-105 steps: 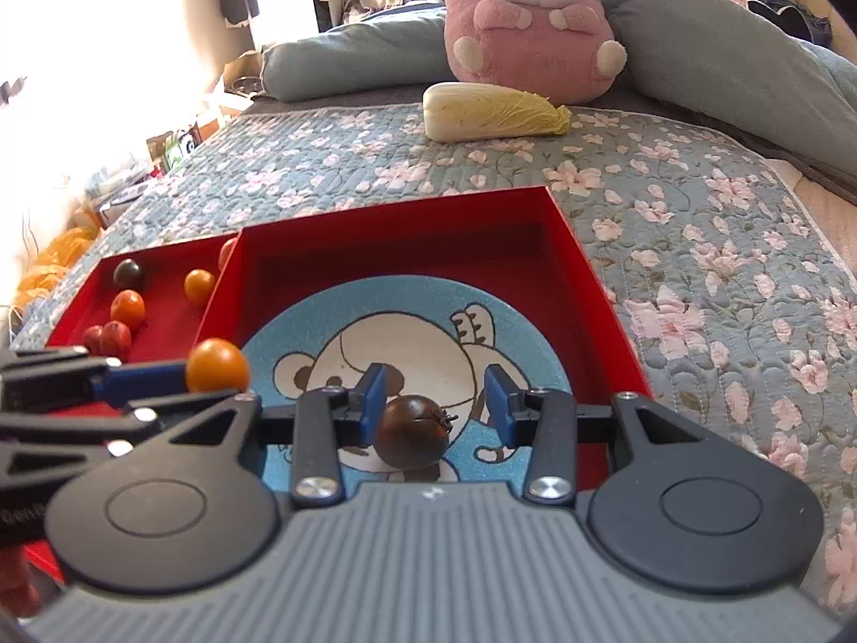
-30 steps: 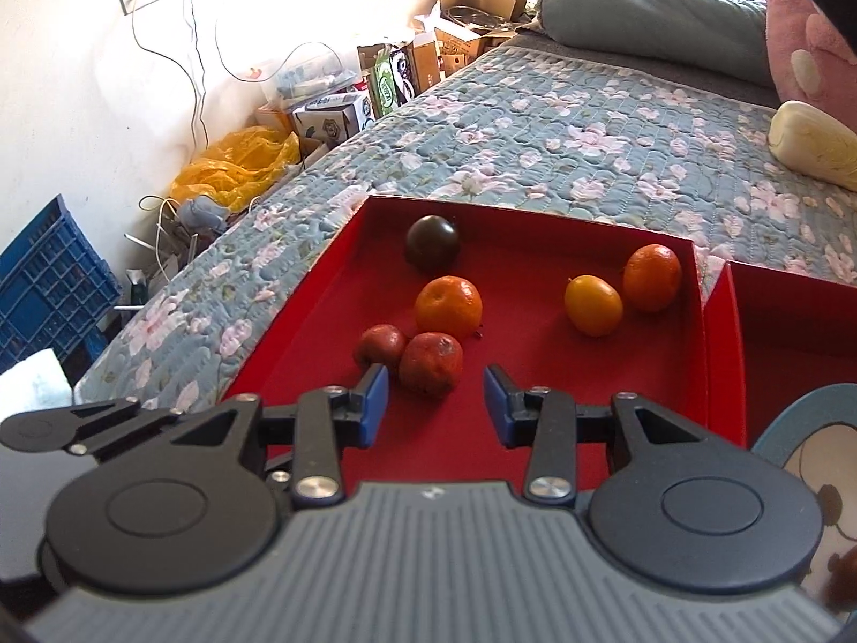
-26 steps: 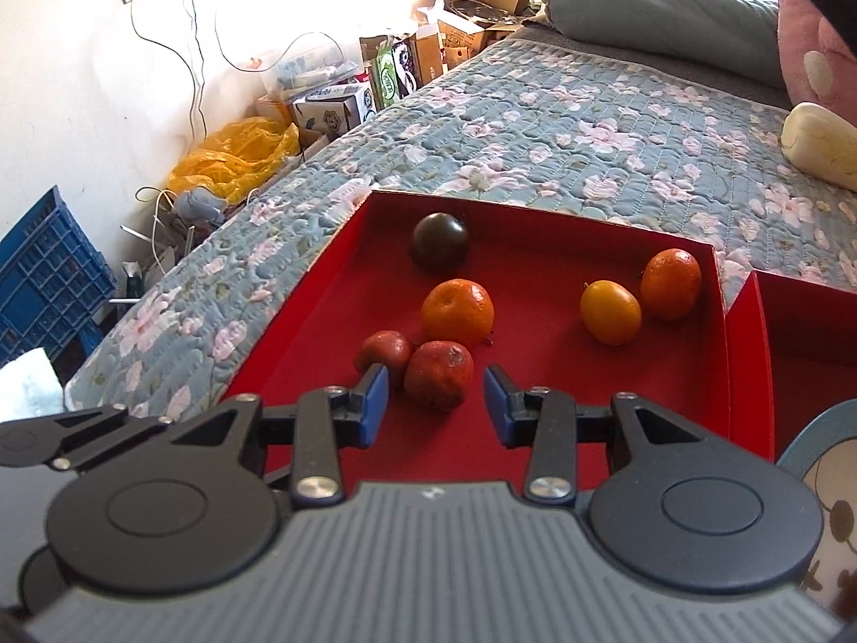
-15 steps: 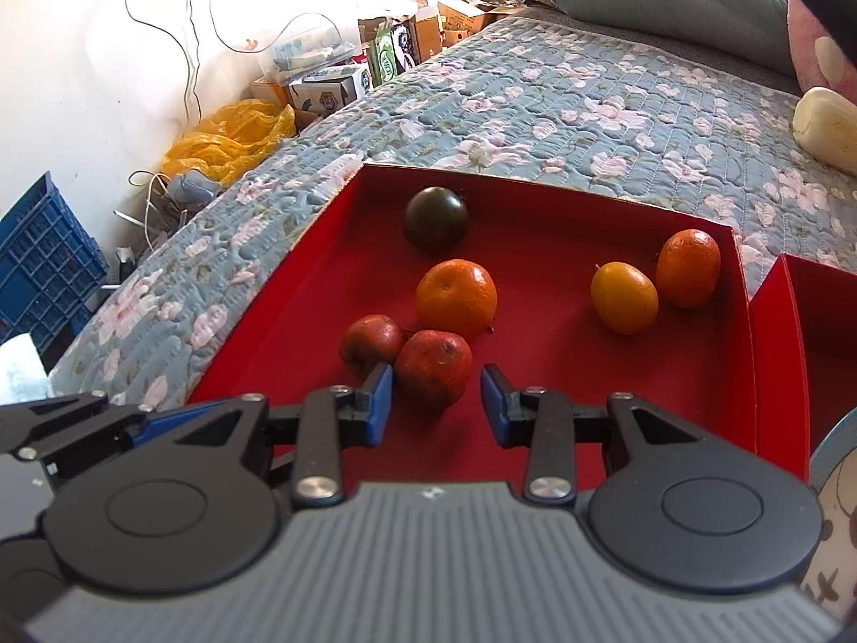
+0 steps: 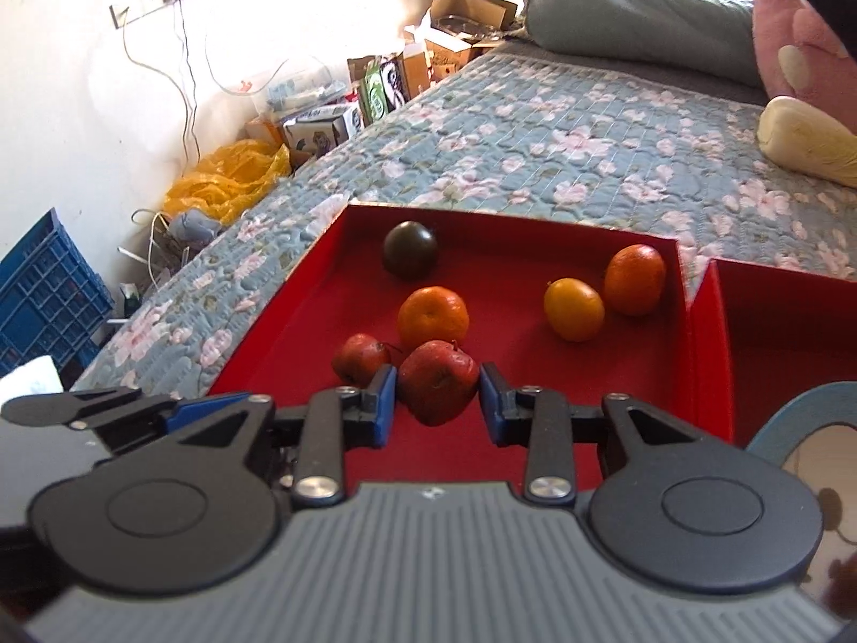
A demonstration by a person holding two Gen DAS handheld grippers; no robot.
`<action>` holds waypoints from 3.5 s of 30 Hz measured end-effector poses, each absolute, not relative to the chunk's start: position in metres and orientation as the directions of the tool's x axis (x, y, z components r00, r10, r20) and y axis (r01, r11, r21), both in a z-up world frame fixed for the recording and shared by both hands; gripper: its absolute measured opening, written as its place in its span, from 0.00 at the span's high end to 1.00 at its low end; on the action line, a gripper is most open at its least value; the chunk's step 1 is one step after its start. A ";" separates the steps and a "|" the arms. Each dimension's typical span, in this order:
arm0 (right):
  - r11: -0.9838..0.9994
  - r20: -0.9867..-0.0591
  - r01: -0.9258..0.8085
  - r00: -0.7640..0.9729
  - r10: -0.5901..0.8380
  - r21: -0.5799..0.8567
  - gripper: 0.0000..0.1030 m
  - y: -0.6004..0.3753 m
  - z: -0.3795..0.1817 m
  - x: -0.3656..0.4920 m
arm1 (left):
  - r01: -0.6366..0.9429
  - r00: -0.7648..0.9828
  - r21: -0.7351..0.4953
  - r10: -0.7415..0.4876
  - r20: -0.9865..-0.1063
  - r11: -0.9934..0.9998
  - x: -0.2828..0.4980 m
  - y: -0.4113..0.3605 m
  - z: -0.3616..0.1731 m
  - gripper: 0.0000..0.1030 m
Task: Organize fruits
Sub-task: 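Grasp a red tomato with the right tool while the left tool grasps another, then carry both red tomatoes over the blue cartoon plate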
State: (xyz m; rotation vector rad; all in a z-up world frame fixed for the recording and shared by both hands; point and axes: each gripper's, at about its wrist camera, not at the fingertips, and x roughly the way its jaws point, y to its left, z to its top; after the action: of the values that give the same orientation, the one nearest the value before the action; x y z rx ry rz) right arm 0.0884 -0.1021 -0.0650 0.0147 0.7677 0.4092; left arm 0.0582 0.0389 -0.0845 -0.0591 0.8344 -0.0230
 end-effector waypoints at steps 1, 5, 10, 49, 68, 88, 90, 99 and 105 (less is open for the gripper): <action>0.923 -0.661 -0.345 0.654 0.368 0.172 0.64 -0.108 -0.060 0.084 | 0.004 0.673 -0.061 -0.048 -0.738 0.998 0.061 0.037 -0.085 0.47; 0.921 -0.627 -0.324 0.677 0.385 0.215 0.65 -0.131 -0.045 0.065 | 0.033 0.670 -0.065 -0.070 -0.739 0.997 0.073 0.029 -0.087 0.47; 0.911 -0.621 -0.345 0.669 0.409 0.228 0.65 -0.143 -0.040 0.040 | 0.072 0.665 -0.070 -0.100 -0.740 0.995 0.087 0.022 -0.090 0.44; 0.925 -0.586 -0.278 0.717 0.378 0.257 0.65 -0.211 -0.023 -0.018 | 0.138 0.728 -0.069 -0.148 -0.669 0.988 0.073 -0.021 -0.054 0.68; 0.952 -0.596 -0.179 0.747 0.295 0.247 0.65 -0.257 -0.030 -0.025 | 0.320 0.725 -0.110 -0.318 -0.611 0.941 0.053 -0.080 -0.029 0.68; 0.965 -0.645 -0.095 0.727 0.235 0.244 0.64 -0.289 -0.051 -0.036 | 0.536 0.606 -0.107 -0.471 -0.641 0.837 0.028 -0.175 -0.054 0.68; 0.965 -0.648 -0.091 0.725 0.233 0.245 0.64 -0.291 -0.053 -0.037 | 0.536 0.600 -0.108 -0.468 -0.648 0.837 0.030 -0.178 -0.058 0.68; 0.964 -0.659 -0.091 0.713 0.239 0.251 0.64 -0.291 -0.058 -0.034 | 0.535 0.586 -0.096 -0.450 -0.674 0.840 0.038 -0.180 -0.068 0.68; 0.963 -0.661 -0.095 0.711 0.242 0.251 0.64 -0.289 -0.058 -0.034 | 0.538 0.584 -0.104 -0.458 -0.670 0.837 0.037 -0.179 -0.067 0.67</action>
State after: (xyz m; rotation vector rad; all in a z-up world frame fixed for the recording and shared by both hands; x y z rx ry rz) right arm -0.0345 -0.2887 -0.0580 0.2047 0.7587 0.1880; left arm 0.0373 -0.1791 -0.0668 0.1142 0.7477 -0.5826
